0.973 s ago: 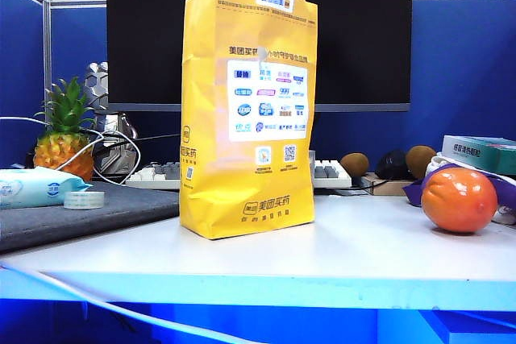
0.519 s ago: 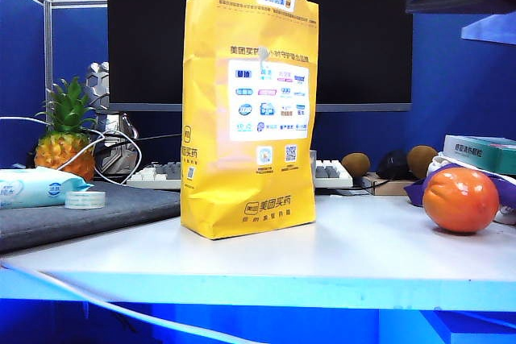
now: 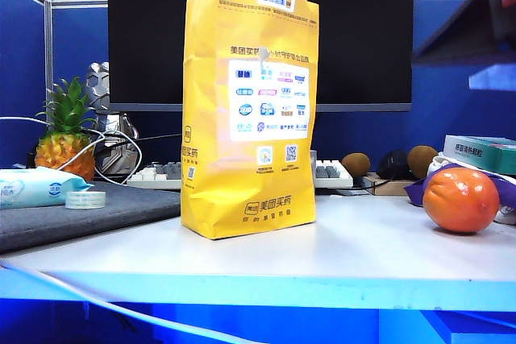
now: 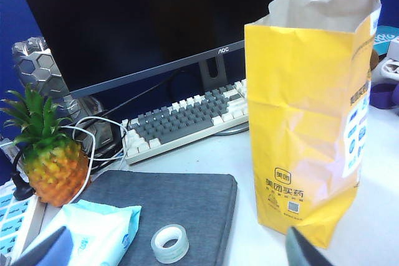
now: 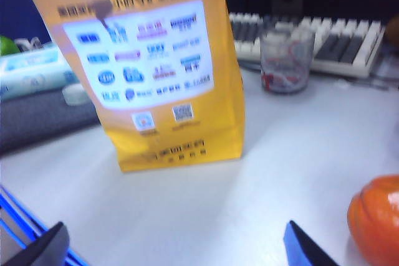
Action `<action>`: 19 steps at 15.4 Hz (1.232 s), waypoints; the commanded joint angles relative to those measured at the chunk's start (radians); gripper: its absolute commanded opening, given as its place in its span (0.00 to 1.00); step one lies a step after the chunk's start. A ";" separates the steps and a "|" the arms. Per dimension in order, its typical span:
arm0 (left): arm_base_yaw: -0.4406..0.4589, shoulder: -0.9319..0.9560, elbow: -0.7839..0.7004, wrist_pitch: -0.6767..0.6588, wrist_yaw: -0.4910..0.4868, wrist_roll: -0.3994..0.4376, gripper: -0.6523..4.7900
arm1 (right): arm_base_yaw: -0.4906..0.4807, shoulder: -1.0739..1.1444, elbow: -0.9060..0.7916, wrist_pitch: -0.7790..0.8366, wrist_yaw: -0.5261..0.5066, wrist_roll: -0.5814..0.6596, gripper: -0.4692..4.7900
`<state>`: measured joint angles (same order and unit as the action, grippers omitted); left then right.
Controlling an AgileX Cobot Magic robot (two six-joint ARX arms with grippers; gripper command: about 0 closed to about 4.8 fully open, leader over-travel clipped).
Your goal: Pick up the orange and throw it into the yellow paper bag.
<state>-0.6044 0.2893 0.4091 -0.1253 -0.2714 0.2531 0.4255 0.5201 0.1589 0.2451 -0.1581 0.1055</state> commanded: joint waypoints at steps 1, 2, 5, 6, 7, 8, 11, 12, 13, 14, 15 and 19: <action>0.001 -0.017 -0.008 -0.001 0.005 -0.002 1.00 | 0.000 -0.040 -0.033 0.009 0.003 0.003 1.00; 0.004 -0.055 -0.029 -0.008 0.003 -0.002 1.00 | 0.000 -0.063 -0.056 0.010 0.000 0.003 1.00; 0.089 -0.204 -0.107 -0.023 0.032 -0.002 1.00 | 0.000 -0.200 -0.128 0.006 0.000 0.003 1.00; 0.130 -0.240 -0.120 -0.040 0.032 -0.002 1.00 | 0.000 -0.255 -0.143 0.003 0.003 0.003 1.00; 0.174 -0.266 -0.131 -0.044 0.032 -0.002 1.00 | 0.000 -0.314 -0.156 -0.002 0.002 0.003 1.00; 0.210 -0.286 -0.139 -0.043 0.031 -0.002 1.00 | -0.001 -0.370 -0.157 -0.034 0.000 0.003 1.00; 0.277 -0.285 -0.146 -0.045 0.023 -0.002 1.00 | -0.002 -0.507 -0.157 -0.073 0.000 0.003 1.00; 0.277 -0.285 -0.160 -0.040 0.023 -0.002 1.00 | -0.005 -0.518 -0.157 -0.060 0.000 0.003 1.00; 0.277 -0.285 -0.181 -0.039 0.023 -0.002 1.00 | -0.009 -0.518 -0.157 -0.053 0.000 0.002 1.00; 0.277 -0.285 -0.200 -0.043 0.024 -0.002 1.00 | -0.013 -0.518 -0.157 -0.061 0.000 0.003 1.00; 0.277 -0.285 -0.208 -0.060 0.029 -0.002 1.00 | -0.017 -0.518 -0.157 -0.064 0.000 0.002 1.00; 0.277 -0.285 -0.211 -0.162 0.028 -0.002 1.00 | -0.016 -0.518 -0.157 -0.071 0.000 0.002 1.00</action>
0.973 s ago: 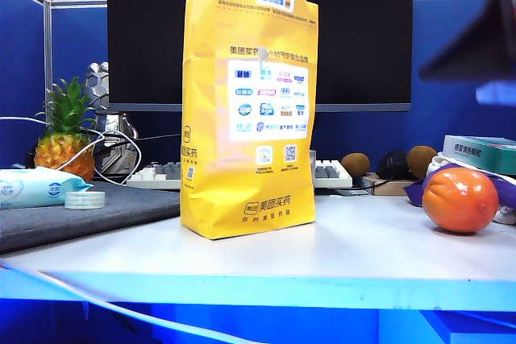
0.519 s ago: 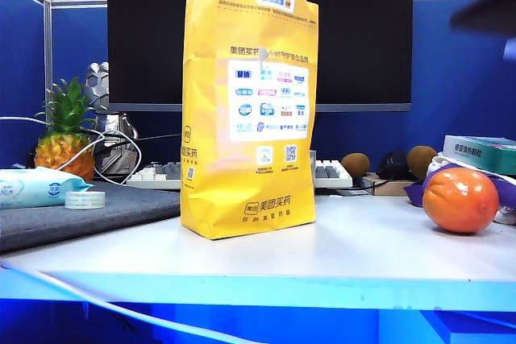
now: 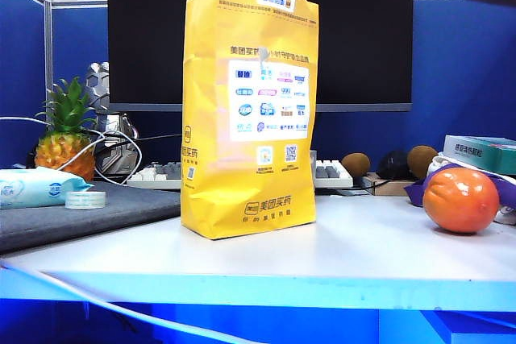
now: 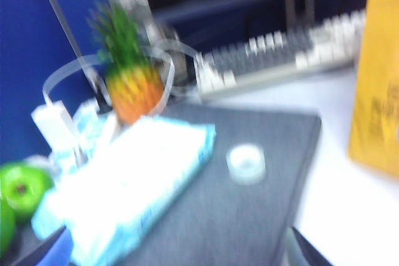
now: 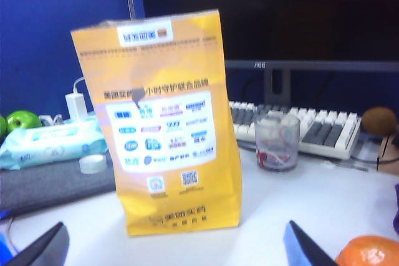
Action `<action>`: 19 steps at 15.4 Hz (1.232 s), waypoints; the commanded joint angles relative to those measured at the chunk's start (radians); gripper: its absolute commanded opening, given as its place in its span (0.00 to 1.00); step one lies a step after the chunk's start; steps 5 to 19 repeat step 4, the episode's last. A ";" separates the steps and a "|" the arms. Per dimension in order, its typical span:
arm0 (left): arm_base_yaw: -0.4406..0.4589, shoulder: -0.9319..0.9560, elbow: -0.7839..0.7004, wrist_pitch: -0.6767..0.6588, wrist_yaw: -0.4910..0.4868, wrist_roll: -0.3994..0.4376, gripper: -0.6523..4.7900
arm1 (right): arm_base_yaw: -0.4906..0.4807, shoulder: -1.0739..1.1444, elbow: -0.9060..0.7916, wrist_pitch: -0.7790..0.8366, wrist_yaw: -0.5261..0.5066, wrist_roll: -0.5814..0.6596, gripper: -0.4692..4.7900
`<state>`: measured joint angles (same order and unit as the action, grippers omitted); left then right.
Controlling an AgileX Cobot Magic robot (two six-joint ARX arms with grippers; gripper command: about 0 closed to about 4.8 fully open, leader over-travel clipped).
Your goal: Pick up the orange and throw it into the yellow paper bag.
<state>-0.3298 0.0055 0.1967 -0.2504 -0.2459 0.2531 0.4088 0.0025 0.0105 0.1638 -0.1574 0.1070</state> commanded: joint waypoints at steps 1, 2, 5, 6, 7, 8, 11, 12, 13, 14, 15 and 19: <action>0.002 -0.001 0.001 -0.046 0.003 -0.002 1.00 | 0.000 -0.001 -0.009 0.010 -0.001 0.001 1.00; 0.002 -0.001 0.001 -0.050 0.003 -0.002 1.00 | 0.000 -0.001 -0.009 0.011 -0.001 0.001 1.00; 0.002 -0.001 0.001 -0.050 0.003 -0.002 1.00 | 0.000 -0.001 -0.009 0.011 -0.001 0.001 1.00; 0.002 -0.001 0.001 -0.050 0.003 -0.002 1.00 | 0.000 -0.001 -0.009 0.011 -0.001 0.001 1.00; 0.002 -0.001 0.001 -0.050 0.003 -0.002 1.00 | 0.000 -0.001 -0.009 0.011 -0.001 0.001 1.00; 0.002 -0.001 0.001 -0.050 0.003 -0.002 1.00 | 0.000 -0.001 -0.009 0.011 -0.001 0.001 1.00; 0.002 -0.001 0.001 -0.050 0.003 -0.002 1.00 | 0.000 -0.001 -0.009 0.011 -0.001 0.001 1.00; 0.002 -0.001 0.001 -0.050 0.003 -0.002 1.00 | 0.000 -0.001 -0.009 0.011 -0.001 0.001 1.00; 0.002 -0.001 0.001 -0.050 0.003 -0.002 1.00 | 0.000 -0.001 -0.009 0.011 -0.001 0.001 1.00; 0.002 -0.001 0.001 -0.050 0.003 -0.002 1.00 | 0.000 -0.001 -0.009 0.011 -0.001 0.001 1.00; 0.002 -0.001 0.001 -0.050 0.003 -0.002 1.00 | 0.000 -0.001 -0.009 0.011 -0.001 0.001 1.00; 0.002 -0.001 0.001 -0.050 0.003 -0.002 1.00 | 0.000 -0.001 -0.009 0.011 -0.001 0.001 1.00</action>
